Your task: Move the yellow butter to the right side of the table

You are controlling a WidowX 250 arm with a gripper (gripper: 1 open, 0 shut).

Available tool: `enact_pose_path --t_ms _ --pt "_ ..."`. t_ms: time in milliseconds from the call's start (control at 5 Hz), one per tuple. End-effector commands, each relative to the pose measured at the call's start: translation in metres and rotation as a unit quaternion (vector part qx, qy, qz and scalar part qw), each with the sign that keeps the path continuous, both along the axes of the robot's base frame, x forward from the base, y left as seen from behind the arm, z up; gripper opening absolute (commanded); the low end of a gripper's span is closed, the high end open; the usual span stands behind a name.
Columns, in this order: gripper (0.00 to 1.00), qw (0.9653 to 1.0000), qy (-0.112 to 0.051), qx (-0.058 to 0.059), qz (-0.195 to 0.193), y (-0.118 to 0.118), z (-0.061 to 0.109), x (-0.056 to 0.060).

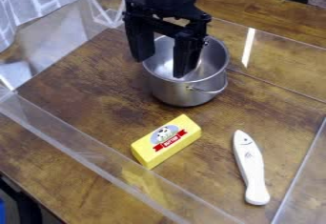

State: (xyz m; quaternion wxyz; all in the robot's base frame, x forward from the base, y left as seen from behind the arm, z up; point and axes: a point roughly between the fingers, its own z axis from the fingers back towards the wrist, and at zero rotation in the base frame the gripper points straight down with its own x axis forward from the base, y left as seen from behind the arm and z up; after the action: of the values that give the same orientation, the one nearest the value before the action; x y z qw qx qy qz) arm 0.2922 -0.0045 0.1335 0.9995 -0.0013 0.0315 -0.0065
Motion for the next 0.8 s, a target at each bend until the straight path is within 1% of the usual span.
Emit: enact_pose_path --t_ms 0,200,400,600 --pt "1.00 0.9999 0.017 0.000 0.000 -0.001 -0.013 -0.004" --pt "1.00 0.9994 0.034 0.000 -0.001 -0.001 -0.027 -0.009" --pt "1.00 0.9992 0.037 0.007 -0.009 -0.001 -0.045 -0.021" --pt "1.00 0.9990 0.037 0.016 -0.022 -0.002 -0.070 -0.028"
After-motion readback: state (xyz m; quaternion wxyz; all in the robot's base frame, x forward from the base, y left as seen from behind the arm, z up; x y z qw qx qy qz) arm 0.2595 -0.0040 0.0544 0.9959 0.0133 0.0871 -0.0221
